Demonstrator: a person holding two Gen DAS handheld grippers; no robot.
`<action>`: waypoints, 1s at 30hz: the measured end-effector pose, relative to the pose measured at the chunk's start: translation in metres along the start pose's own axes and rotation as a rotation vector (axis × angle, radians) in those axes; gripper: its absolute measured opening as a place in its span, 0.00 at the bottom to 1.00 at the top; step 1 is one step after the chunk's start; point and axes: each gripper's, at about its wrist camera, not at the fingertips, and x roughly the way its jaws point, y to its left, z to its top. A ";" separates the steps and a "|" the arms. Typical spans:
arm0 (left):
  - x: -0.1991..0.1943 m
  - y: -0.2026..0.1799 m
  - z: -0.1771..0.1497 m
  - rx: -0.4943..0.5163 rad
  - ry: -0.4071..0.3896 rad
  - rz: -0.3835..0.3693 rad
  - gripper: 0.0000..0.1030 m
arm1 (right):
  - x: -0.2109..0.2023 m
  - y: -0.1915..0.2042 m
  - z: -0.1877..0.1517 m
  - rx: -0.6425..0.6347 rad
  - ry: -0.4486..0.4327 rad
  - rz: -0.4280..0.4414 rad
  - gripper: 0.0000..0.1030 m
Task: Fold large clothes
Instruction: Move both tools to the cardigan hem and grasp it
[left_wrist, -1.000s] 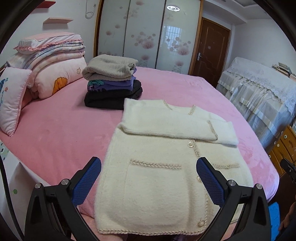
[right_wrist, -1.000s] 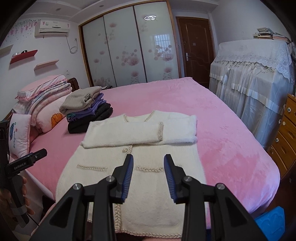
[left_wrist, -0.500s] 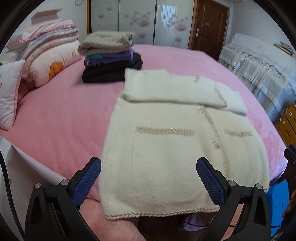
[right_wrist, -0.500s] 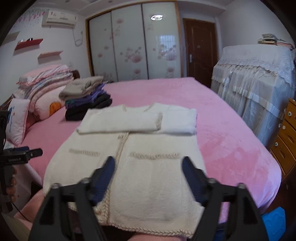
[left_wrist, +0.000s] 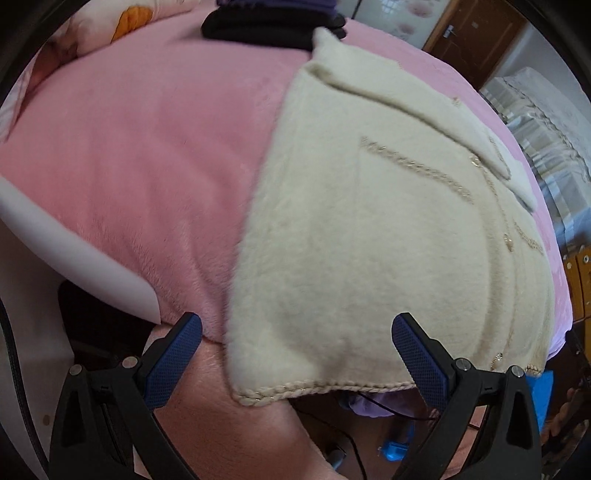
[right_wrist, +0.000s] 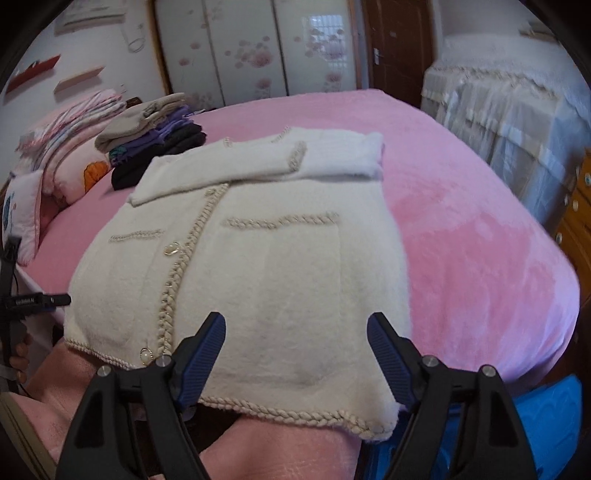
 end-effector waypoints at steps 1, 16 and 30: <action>0.004 0.007 0.000 -0.011 0.009 -0.023 0.99 | 0.003 -0.007 -0.002 0.020 0.017 0.010 0.61; 0.048 0.036 -0.012 0.008 0.108 -0.158 0.92 | 0.024 -0.067 -0.022 0.139 0.131 -0.003 0.48; 0.042 0.046 -0.019 -0.009 0.120 -0.189 0.67 | 0.060 -0.076 -0.035 0.197 0.236 0.133 0.45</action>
